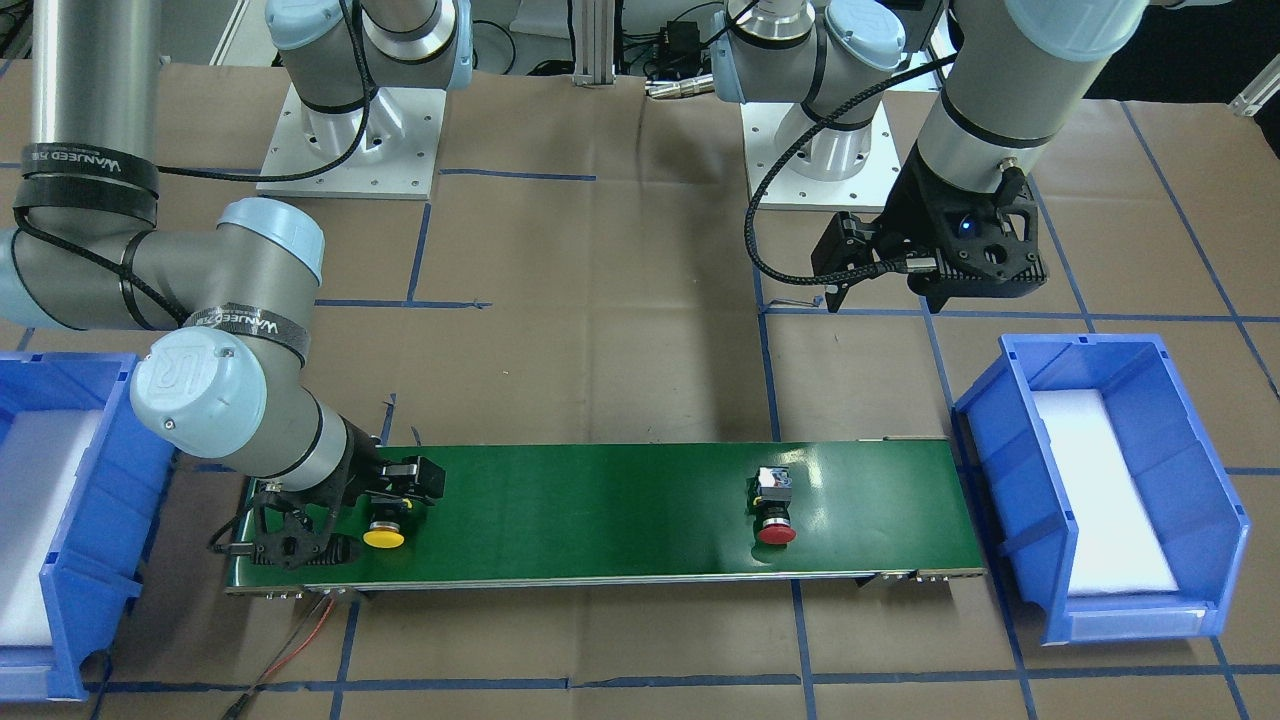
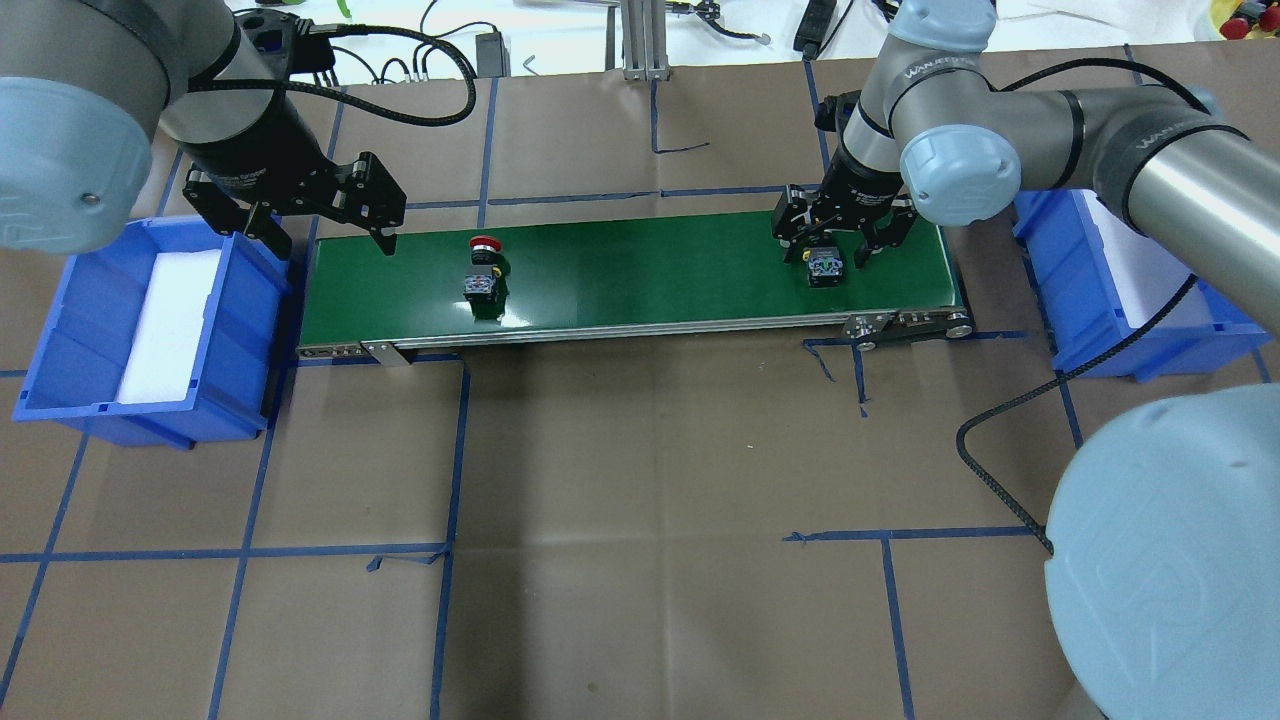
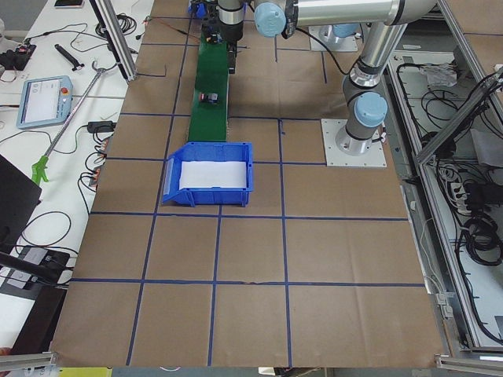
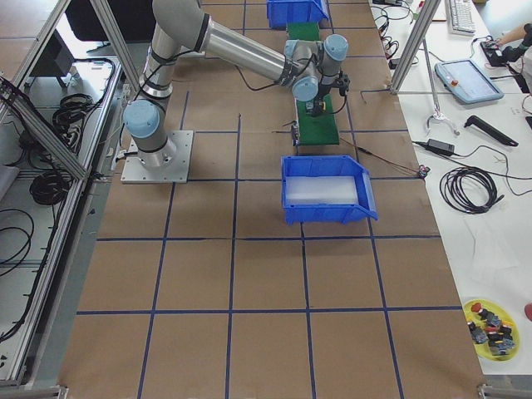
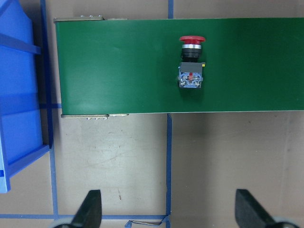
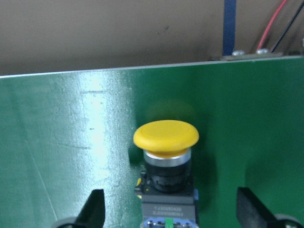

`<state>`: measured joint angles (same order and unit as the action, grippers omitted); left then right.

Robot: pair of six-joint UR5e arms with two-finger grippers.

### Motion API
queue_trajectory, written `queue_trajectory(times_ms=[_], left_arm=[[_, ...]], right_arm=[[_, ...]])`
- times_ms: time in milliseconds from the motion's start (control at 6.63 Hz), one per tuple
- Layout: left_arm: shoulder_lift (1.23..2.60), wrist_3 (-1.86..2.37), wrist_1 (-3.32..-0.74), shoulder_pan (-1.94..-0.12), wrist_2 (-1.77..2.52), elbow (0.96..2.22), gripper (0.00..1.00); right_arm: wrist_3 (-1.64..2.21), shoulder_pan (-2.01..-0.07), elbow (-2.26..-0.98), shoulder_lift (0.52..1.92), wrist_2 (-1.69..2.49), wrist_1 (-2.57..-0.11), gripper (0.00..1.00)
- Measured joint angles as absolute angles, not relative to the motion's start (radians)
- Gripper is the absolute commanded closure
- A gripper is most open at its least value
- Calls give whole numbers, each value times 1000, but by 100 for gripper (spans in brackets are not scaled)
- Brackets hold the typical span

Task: Transport two buttons from left to right
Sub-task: 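Grasp the yellow button at the belt's far end with the right gripper, then carry the yellow button into the empty blue bin with the right gripper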

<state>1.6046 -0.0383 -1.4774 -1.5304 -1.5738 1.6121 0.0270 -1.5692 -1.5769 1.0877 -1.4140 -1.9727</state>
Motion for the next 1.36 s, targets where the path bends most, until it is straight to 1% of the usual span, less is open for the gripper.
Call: queue_trajectory(times_ms=[151,452,904,1055,1206,1357], left_arm=[[1605,-39,-1477,-1530,-1574,1612,0],[1603,-39,-1477,-1530,-1573,1612,0],[1602,-40,-1477,-1531,-1572,1612,0],[1602,-40,-1478,-1531,-1572,1612,0],[1601,-40,-1477,-1531,-1572,1612,0],[1600,-41,-1477,-1531,-1572,1612,0]], right_arm=[[24,-1570,-1577,1086,-1424,-1969,96],[17,-1570,-1576,1096,-1509,-1961,97],[-30,-1550,-1569,1155,-1686,-1959,98],[-38,-1509,-1564,1219,-1693,-1927,98],[-109,-1402,-1546,1297,-1673,-1852,97],[-247,-1256,-1513,1345,-1639,-1795,97]])
